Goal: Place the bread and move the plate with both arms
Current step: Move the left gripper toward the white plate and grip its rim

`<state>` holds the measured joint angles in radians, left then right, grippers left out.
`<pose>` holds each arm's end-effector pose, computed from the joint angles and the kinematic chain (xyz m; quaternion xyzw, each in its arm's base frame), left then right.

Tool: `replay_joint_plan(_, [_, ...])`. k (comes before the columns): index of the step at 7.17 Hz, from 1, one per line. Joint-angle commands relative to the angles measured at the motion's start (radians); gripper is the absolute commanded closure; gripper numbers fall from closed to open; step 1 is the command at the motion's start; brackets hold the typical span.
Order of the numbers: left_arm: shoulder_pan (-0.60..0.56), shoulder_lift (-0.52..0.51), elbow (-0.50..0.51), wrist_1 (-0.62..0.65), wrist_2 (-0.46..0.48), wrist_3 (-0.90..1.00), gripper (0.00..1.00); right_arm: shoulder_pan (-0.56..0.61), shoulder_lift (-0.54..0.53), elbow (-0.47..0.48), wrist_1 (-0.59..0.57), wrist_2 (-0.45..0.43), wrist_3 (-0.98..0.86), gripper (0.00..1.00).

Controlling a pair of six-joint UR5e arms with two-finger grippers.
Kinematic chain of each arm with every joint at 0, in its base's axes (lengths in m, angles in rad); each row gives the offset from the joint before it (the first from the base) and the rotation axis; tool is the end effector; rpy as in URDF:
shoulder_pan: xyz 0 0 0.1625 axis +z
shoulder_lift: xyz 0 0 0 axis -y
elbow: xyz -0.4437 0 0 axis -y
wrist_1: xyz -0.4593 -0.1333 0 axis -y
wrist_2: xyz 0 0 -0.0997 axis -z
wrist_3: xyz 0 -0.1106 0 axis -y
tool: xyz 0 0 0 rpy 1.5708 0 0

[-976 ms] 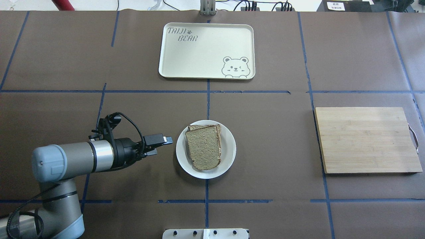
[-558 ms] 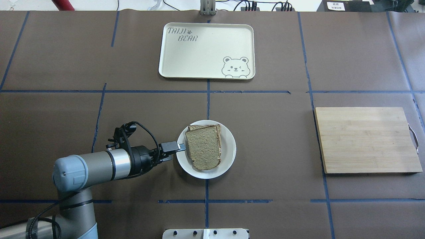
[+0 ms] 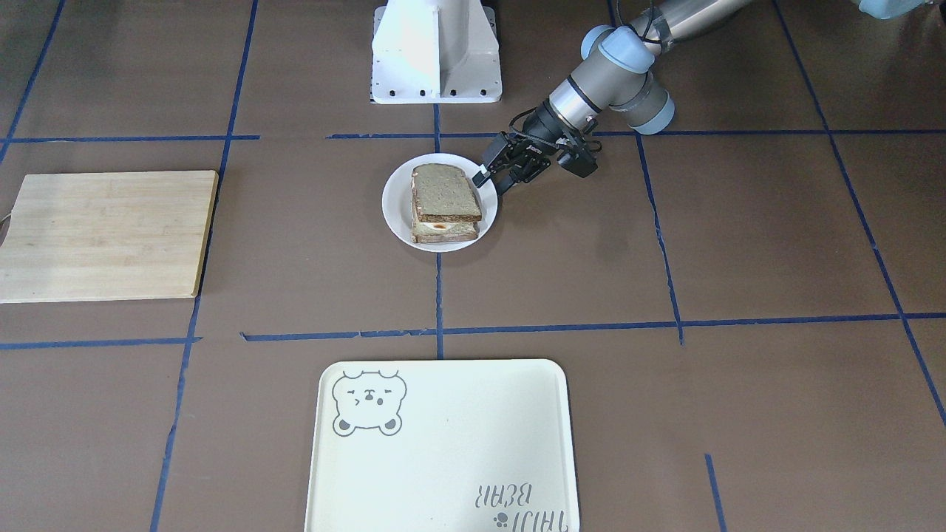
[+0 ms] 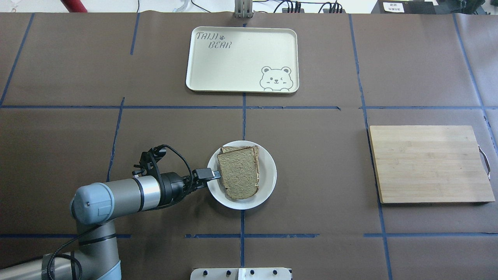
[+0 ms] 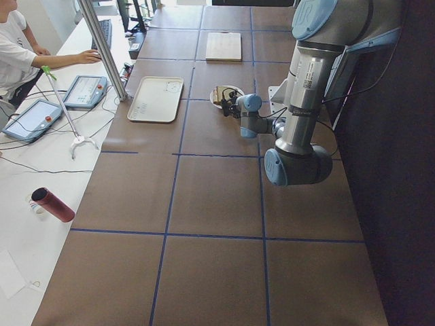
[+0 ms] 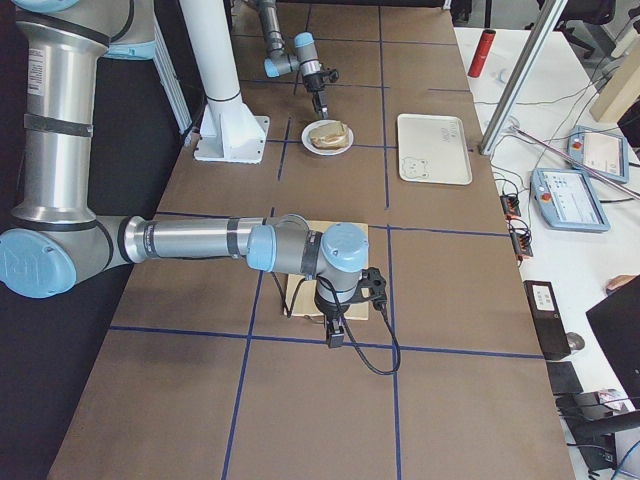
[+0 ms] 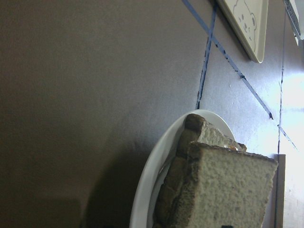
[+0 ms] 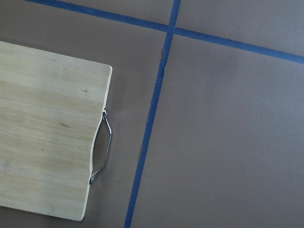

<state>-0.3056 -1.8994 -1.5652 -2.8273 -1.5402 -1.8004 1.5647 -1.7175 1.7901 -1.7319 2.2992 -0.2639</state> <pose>0.6154 -0.3375 0.3360 0.0377 0.7092 -0.1966 0.6760 0.0567 -0.4856 0.6591 0.0048 -0.3582 -0.1100 0.9271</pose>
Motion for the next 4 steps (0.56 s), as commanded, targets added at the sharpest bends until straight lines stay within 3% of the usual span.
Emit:
replay_joint_plan(1, [0.002, -0.01, 0.019, -0.007, 0.0, -0.001, 0.57, 0.0, -0.001, 0.0, 0.0, 0.0, 0.0, 0.0])
replay_joint_plan(4, [0.006, -0.027, 0.063, -0.04, 0.0, -0.001, 0.57, 0.0, -0.002, 0.0, -0.002, 0.002, 0.002, 0.0])
